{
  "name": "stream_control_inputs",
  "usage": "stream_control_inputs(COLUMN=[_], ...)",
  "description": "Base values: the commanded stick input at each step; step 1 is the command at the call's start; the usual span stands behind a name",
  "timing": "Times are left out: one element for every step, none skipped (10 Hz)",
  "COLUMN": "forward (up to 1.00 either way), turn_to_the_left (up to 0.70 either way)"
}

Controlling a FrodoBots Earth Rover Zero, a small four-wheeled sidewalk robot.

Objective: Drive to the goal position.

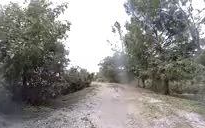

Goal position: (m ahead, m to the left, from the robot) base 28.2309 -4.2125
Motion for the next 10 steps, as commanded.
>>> stream_control_inputs(forward=[0.45, 0.45, 0.45, 0.45, 0.45, 0.2, 0.15, 0.4, 0.45, 0.45], turn_to_the_left=[0.0, 0.0, 0.0, 0.0, 0.0, 0.0, 0.0, 0.0, 0.0, 0.0])
